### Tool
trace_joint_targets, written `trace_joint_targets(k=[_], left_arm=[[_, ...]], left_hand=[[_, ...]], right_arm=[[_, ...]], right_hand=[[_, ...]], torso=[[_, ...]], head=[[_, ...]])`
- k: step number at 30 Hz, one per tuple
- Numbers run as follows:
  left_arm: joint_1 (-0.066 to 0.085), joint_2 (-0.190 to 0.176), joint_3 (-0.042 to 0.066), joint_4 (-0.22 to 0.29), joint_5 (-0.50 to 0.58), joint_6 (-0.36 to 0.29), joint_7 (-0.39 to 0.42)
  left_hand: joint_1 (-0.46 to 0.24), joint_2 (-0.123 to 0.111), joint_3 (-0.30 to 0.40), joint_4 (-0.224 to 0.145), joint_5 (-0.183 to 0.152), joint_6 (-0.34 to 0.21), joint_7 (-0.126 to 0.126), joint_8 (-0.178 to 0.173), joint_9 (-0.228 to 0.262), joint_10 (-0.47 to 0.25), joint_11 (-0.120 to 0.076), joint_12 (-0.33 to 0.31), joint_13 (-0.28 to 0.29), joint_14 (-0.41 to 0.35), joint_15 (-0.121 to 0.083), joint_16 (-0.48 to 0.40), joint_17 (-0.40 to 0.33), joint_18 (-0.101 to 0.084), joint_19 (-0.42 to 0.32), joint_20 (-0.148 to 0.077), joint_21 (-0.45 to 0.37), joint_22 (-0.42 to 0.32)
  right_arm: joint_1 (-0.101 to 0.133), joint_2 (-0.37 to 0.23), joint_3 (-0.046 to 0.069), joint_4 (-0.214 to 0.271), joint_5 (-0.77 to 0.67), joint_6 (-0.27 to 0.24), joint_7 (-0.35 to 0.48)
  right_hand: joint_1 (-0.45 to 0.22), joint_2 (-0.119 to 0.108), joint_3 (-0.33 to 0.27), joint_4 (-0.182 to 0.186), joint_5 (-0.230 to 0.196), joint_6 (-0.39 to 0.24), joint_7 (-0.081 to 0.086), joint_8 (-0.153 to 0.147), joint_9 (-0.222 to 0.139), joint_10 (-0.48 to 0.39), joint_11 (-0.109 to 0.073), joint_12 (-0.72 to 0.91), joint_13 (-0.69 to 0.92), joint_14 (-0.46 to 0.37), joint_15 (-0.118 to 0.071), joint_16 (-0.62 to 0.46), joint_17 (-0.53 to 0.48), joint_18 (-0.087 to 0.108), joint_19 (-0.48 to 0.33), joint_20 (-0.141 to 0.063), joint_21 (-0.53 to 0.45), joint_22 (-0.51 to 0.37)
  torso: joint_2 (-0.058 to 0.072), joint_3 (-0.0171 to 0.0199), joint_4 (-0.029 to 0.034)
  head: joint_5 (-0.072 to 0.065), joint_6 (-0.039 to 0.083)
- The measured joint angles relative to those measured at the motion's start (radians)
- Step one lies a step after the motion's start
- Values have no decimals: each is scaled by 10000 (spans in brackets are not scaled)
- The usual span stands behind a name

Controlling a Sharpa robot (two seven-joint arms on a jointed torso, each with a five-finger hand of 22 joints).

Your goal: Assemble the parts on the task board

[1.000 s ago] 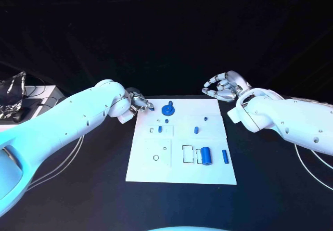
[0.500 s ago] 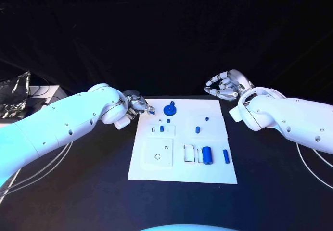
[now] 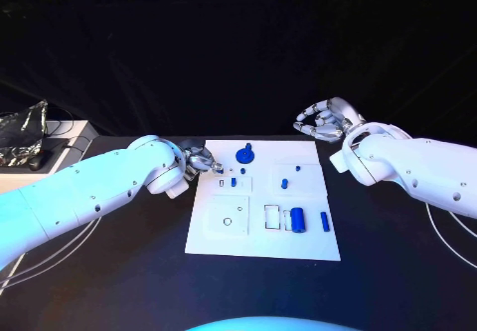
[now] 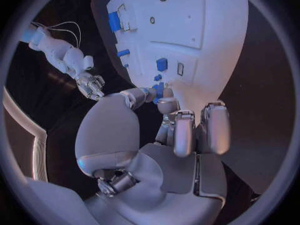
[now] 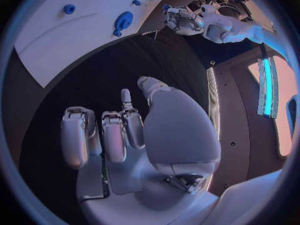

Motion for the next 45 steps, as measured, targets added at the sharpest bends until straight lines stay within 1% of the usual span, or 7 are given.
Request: trace_joint_targets(k=[4, 11, 15, 19, 27, 37, 45], left_arm=[[-129, 10, -56, 71, -168, -144, 2], [-238, 65, -101, 104, -412, -172, -39], [-252, 127, -120, 92, -568, -129, -95], [-263, 206, -164, 47, -736, -6, -178], [-277, 280, -213, -23, -1000, 238, -326], [-275, 343, -227, -128, -1368, 473, -465], [-264, 409, -221, -195, -1582, 468, -484]], left_hand=[[-13, -13, 0, 0, 1, 13, -13, 0, 0, 0, 0, 0, 0, 0, 0, 0, 0, 0, 0, 0, 0, 0], [-13, -13, 1, 0, 0, 16, -15, -1, -20, 0, 1, 0, -1, 0, 0, 0, 0, 0, 0, 0, -1, -1], [-40, -40, 1, -1, 0, 23, -22, -2, -29, -1, 1, 0, -1, 0, 0, 0, 0, 0, -1, 0, -1, -1], [-65, -65, 1, -2, 0, 35, -33, -2, -29, -1, 1, 0, -24, 0, 0, 0, 0, 0, -1, 0, -1, -2], [-62, -63, 2, -2, -1, 37, -34, 9, -28, -2, 2, -1, -24, 0, 1, 0, 0, 0, -1, 0, -1, -3], [-47, -47, 2, -2, -3, 37, -34, 22, -29, -3, 3, -1, -37, -36, -34, 0, 0, 0, -1, 0, -2, -3], [-43, -43, 2, -2, -3, 38, -35, 22, -30, -4, 4, -1, -48, -37, -34, -1, 0, 0, -1, 0, -3, -4]], right_arm=[[-4, -7, 0, 9, 1, 1, 0], [-7, -28, 0, 19, 2, 3, 0], [-7, -33, 0, 31, 2, 4, 0], [-7, -38, 0, 43, 3, 5, 0], [-7, -47, 0, 61, 3, 7, 3], [-7, -70, 0, 83, 3, 9, 5], [-8, -80, 0, 100, 3, 10, 5]], right_hand=[[0, 0, 0, 0, 0, 0, 0, 0, 0, 0, 0, 0, -1, 0, 0, 0, 0, 0, 0, 0, 0, 0], [0, 0, 0, 0, 0, 0, 0, 0, 0, 0, 0, 0, -1, 0, 0, 0, 0, 0, 0, 0, 0, 0], [0, 0, 0, 0, 0, 0, 0, 0, 0, 0, 0, 0, -2, 0, 0, 0, 0, 1, 0, 0, 0, -1], [0, 0, 0, 0, 0, 0, 0, 0, 0, 0, 0, 0, -3, 0, 0, 0, 0, 0, 0, 0, 0, -1], [0, 0, 0, 1, 0, 0, 0, 0, -1, 0, 0, 0, -4, 0, 0, 0, 0, 0, 0, 0, 0, 7], [0, 0, -1, 1, 0, 0, 0, 0, -1, 0, 0, 0, -5, 0, 0, 0, 0, 0, 0, 0, 0, 6], [0, 0, 17, 18, 52, 0, 0, 0, 3, 0, 0, 0, -6, 0, 0, 0, 0, 1, 0, 0, 0, 6]], torso=[[8, -1, -4], [27, -2, -12], [28, -9, -12], [27, -9, -8], [21, -9, -7], [23, -6, -6], [27, -8, -7]], head=[[3, -25], [-16, -76], [-23, -120], [-24, -159], [-18, -181], [-19, -214], [-19, -224]])
